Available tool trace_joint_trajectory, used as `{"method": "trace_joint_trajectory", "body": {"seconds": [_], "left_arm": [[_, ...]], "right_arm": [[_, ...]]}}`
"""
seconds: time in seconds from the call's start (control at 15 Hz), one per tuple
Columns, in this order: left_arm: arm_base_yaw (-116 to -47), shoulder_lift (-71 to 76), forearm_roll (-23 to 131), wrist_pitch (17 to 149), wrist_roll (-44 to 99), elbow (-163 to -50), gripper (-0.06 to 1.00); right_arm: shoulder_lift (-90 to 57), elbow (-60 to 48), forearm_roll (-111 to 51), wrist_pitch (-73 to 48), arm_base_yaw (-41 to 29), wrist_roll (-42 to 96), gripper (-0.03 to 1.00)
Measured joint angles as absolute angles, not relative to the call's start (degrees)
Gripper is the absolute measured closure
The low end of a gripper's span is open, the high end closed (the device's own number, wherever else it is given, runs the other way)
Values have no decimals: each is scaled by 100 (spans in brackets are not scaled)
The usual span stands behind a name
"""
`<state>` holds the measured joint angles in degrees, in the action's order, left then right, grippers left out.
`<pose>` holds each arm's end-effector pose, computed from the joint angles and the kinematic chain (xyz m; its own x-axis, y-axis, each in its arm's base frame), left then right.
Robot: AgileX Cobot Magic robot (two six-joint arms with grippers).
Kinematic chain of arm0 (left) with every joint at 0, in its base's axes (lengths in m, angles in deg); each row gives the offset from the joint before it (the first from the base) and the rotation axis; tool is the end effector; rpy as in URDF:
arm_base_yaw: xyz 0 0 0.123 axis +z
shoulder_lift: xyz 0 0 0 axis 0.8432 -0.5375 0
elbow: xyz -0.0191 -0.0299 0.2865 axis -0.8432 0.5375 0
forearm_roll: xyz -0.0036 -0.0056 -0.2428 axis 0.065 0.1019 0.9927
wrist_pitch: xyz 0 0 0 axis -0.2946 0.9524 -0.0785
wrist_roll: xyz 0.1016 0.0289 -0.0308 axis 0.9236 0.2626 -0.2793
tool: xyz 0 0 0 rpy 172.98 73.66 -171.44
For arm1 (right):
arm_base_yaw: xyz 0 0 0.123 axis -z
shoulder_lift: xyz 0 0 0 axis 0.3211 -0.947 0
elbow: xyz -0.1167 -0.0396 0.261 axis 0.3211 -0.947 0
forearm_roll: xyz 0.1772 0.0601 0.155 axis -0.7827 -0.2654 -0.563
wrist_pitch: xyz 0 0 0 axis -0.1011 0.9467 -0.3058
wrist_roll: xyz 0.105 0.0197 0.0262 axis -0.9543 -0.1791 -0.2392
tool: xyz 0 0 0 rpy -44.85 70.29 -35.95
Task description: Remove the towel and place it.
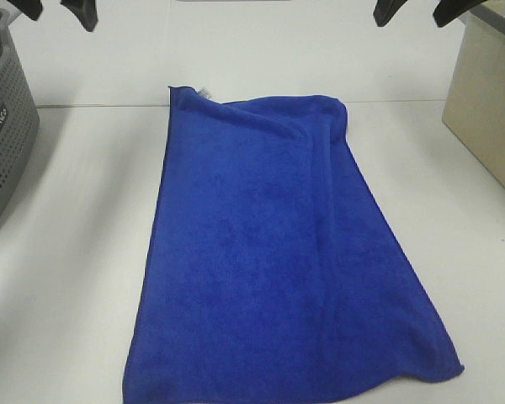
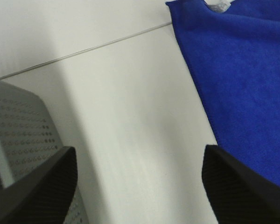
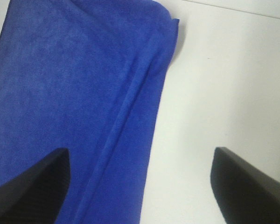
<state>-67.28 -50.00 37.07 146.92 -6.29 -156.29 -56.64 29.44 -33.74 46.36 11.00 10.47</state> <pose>0.4828 -0.0771 0.3023 -0.8356 0.1751 -0.5206 0.1669 0.9840 0.0632 0.4336 0.0803 0.3278 -0.8557 -0.1463 -0.4964 -0.2523 0.9554 0.1532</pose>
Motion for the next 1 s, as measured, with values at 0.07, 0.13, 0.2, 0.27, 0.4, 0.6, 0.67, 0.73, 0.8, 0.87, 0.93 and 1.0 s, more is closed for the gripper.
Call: {"method": "trace_joint_trajectory", "body": {"seconds": [0.07, 0.13, 0.2, 0.27, 0.4, 0.6, 0.67, 0.73, 0.8, 0.87, 0.93, 1.0], "left_arm": [[-6528, -4845, 3764, 14812, -755, -15629, 23], [-6327, -4731, 3793, 14823, -760, -15629, 23], [-6138, -4650, 3793, 14829, -715, -15629, 23], [-6000, -4576, 3793, 14835, -634, -15629, 23], [-5840, -4255, 3810, 14852, -514, -15515, 23], [-5840, -3510, 3833, 14846, -382, -14718, 23], [-5840, -3115, 3844, 14846, -394, -14162, 23], [-5840, -2702, 3844, 14783, -468, -13555, 23], [-5840, -2244, 3844, 14566, -543, -12885, 23], [-5840, -1700, 3850, 14268, -617, -12197, 23], [-5840, -1207, 3856, 14033, -674, -11470, 23], [-5840, -657, 3833, 13844, -674, -10799, 23]], "right_arm": [[-5618, 3133, -3260, 4734, 1123, 927, 16], [-5573, 3242, -3162, 4734, 1168, 841, 16], [-5538, 3282, -3140, 4774, 1226, 761, 16], [-5515, 3282, -3168, 4803, 1352, 686, 16], [-5401, 3225, -3535, 4797, 1930, 463, 19], [-4570, 2463, -3334, 4780, 2091, 457, 20], [-4175, 1895, -3294, 4785, 2091, 457, 20], [-3739, 1317, -3277, 4791, 2091, 457, 20], [-3223, 726, -3260, 4797, 2091, 457, 20], [-2725, 159, -3254, 4808, 2091, 457, 20], [-2152, -397, -3254, 4826, 2091, 457, 20], [-1642, -878, -3254, 4826, 2091, 486, 20]]}}
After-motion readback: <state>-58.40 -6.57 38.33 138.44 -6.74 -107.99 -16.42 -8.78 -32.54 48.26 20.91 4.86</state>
